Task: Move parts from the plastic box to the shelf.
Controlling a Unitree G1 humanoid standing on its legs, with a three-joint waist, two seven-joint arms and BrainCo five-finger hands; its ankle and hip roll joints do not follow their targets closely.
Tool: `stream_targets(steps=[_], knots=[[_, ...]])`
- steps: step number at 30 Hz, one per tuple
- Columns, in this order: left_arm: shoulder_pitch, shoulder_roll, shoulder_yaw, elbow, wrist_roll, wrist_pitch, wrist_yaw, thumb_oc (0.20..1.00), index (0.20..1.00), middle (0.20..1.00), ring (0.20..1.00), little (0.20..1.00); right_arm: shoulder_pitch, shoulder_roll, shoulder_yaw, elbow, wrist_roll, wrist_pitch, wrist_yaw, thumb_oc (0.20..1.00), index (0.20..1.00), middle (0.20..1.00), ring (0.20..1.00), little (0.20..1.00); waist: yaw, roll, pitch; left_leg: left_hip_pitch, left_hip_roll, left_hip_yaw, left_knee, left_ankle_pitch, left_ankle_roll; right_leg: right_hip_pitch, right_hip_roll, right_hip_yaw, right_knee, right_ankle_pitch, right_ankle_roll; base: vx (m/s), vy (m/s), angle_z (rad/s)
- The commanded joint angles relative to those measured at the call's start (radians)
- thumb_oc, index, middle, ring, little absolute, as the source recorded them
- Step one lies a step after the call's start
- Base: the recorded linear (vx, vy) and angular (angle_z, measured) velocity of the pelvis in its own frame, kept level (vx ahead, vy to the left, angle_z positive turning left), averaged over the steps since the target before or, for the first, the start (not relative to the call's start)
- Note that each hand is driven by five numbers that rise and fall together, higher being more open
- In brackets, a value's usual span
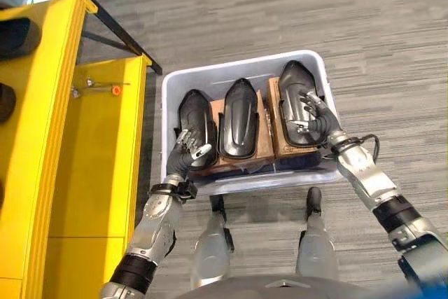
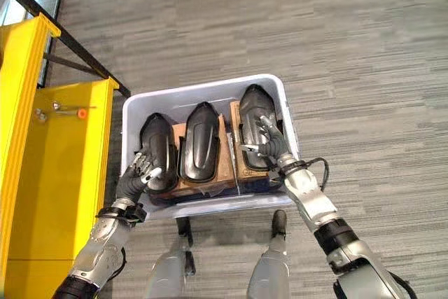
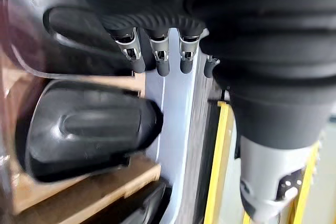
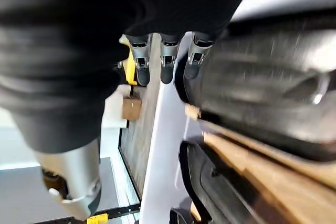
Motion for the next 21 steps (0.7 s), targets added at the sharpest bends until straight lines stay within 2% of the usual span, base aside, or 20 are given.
stream_targets(steps=[1, 15, 21], knots=[[-0.026, 0.064, 0.015, -0.091, -0.006, -0.079, 0.027, 1.0, 1.0, 1.0, 1.0, 1.0, -0.074, 0.041, 0.006, 0.019, 0.017, -0.058, -0.045, 1.0, 1.0, 1.0, 1.0, 1.0, 0.014, -0.043, 0.002, -0.035, 0.021, -0.045, 0.165, -0.121, -0.002, -0.042, -0.035, -0.013, 0.141, -0.102, -0.038, -0.05, 0.022, 0.02], [-0.027, 0.124, -0.054, -0.126, -0.036, -0.085, 0.03, 1.0, 1.0, 1.0, 1.0, 1.0, -0.374, 0.031, -0.016, 0.418, 0.068, -0.071, -0.166, 1.0, 1.0, 1.0, 1.0, 1.0, 0.074, 0.005, 0.051, -0.092, 0.009, -0.06, 0.18, -0.11, 0.0, -0.089, -0.042, -0.02, 0.165, -0.103, -0.042, -0.01, 0.003, 0.04], [-0.037, 0.129, -0.066, -0.123, -0.034, -0.089, 0.049, 1.0, 1.0, 1.0, 1.0, 1.0, -0.407, 0.035, -0.036, 0.484, 0.087, -0.077, -0.197, 1.0, 1.0, 1.0, 1.0, 1.0, 0.083, 0.025, 0.062, -0.104, 0.006, -0.064, 0.175, -0.105, 0.0, -0.109, -0.044, -0.019, 0.181, -0.112, -0.043, 0.01, 0.005, 0.04]])
